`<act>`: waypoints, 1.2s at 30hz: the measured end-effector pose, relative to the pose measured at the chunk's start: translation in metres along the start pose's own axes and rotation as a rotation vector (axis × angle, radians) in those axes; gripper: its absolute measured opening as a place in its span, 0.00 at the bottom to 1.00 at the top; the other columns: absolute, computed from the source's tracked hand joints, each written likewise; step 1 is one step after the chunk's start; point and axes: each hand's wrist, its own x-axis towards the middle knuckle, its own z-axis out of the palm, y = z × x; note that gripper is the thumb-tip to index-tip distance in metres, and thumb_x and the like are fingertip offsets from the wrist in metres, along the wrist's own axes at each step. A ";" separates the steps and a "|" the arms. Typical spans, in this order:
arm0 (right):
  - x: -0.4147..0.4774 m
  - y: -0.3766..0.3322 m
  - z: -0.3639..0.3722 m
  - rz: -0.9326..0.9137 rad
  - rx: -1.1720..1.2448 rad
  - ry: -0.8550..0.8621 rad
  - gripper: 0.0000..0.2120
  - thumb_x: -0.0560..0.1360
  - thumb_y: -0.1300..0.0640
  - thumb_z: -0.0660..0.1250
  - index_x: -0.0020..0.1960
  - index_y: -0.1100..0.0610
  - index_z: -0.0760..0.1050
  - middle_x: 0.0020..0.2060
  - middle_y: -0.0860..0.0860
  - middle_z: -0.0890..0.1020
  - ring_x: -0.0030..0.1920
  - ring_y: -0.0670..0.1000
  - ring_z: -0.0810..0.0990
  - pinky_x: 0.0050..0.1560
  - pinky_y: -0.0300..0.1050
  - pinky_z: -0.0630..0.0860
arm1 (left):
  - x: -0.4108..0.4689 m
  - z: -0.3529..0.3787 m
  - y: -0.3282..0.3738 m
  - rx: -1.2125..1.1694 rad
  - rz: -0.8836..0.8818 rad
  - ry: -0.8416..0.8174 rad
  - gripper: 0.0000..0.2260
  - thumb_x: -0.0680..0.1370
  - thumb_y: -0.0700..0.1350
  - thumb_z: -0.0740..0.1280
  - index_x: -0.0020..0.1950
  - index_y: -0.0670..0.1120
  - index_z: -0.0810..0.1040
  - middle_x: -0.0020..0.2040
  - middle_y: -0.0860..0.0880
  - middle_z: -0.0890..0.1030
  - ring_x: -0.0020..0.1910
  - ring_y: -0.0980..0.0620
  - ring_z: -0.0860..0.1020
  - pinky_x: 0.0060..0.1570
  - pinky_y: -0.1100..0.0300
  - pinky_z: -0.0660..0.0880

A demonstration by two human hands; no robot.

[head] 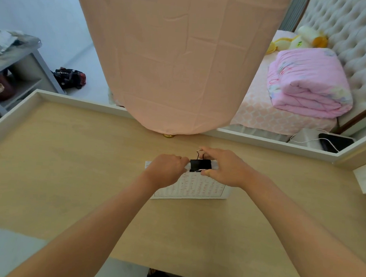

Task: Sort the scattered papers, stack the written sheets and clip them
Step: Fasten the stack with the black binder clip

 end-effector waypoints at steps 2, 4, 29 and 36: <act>-0.002 0.007 0.001 0.087 -0.091 -0.082 0.50 0.66 0.48 0.77 0.79 0.39 0.51 0.67 0.44 0.75 0.67 0.48 0.72 0.70 0.49 0.67 | -0.001 -0.002 -0.002 -0.001 -0.016 0.007 0.12 0.83 0.51 0.56 0.58 0.45 0.73 0.46 0.48 0.80 0.42 0.46 0.78 0.34 0.55 0.65; -0.006 0.018 0.001 0.164 -0.248 -0.048 0.45 0.69 0.51 0.75 0.78 0.41 0.53 0.69 0.47 0.74 0.68 0.53 0.72 0.69 0.51 0.66 | -0.002 -0.003 -0.003 0.001 -0.022 0.010 0.10 0.82 0.50 0.57 0.55 0.46 0.73 0.44 0.49 0.80 0.40 0.47 0.77 0.33 0.56 0.66; -0.047 0.075 0.105 0.703 1.517 0.150 0.18 0.79 0.54 0.64 0.68 0.55 0.76 0.61 0.55 0.82 0.59 0.64 0.81 0.60 0.54 0.75 | -0.016 0.022 -0.011 -1.634 -0.757 -0.191 0.13 0.79 0.43 0.68 0.63 0.46 0.77 0.54 0.43 0.85 0.51 0.41 0.84 0.53 0.42 0.80; -0.023 0.084 0.139 0.952 1.212 0.143 0.14 0.81 0.60 0.62 0.66 0.59 0.72 0.57 0.55 0.82 0.54 0.57 0.82 0.56 0.56 0.80 | -0.040 0.091 -0.001 -1.493 -0.946 -0.396 0.12 0.81 0.50 0.66 0.63 0.49 0.76 0.53 0.49 0.85 0.51 0.47 0.84 0.54 0.45 0.80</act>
